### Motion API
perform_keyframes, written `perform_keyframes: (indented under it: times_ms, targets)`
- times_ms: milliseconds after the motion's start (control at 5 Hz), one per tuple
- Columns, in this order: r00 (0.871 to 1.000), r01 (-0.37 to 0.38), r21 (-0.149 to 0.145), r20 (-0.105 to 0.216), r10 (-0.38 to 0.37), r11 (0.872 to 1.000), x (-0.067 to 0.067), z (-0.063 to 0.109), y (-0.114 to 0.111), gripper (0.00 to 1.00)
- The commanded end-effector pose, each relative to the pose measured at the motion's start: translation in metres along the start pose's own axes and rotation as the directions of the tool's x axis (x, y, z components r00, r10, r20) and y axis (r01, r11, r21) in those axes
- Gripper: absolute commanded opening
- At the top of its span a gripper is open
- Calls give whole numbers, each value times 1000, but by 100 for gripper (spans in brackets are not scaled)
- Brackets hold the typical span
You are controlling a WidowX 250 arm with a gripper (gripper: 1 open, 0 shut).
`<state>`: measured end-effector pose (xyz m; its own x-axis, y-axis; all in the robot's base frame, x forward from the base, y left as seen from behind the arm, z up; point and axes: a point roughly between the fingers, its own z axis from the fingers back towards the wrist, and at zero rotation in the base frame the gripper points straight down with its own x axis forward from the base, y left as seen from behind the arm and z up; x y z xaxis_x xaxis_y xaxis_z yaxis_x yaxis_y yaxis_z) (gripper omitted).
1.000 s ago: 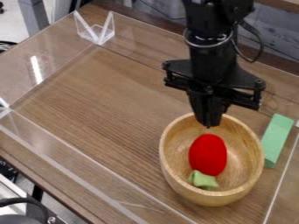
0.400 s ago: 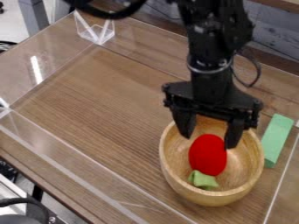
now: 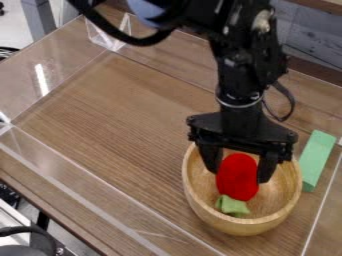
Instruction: Move the red fruit to the left
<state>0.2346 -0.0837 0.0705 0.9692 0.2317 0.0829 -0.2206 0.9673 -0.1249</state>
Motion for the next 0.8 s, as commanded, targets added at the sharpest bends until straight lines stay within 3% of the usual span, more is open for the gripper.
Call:
perform_keyframes:
  times_ms: [0, 600]
  targets:
    - [1000, 2, -3, 17, -2, 1000, 4, -2, -4, 100]
    - [1000, -4, -6, 19, 4, 1000, 5, -11, -9, 100]
